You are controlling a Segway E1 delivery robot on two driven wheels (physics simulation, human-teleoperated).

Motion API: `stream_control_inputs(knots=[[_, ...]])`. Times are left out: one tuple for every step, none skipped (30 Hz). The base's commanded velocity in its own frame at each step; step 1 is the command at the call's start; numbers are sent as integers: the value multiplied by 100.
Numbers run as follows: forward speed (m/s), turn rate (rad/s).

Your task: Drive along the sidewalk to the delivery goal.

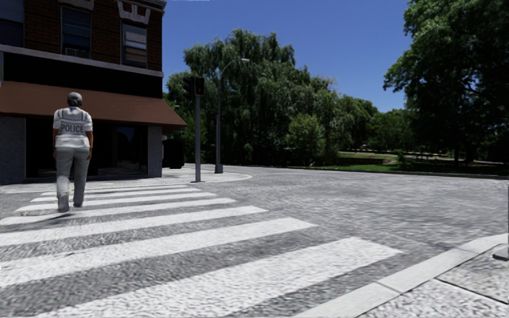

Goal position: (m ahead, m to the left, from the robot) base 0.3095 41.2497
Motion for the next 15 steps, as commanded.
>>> stream_control_inputs(knots=[[131,48],[131,48],[131,48],[131,48],[131,48],[131,48],[131,48],[131,48],[131,48],[131,48],[131,48],[131,48],[131,48],[131,48],[131,48]])
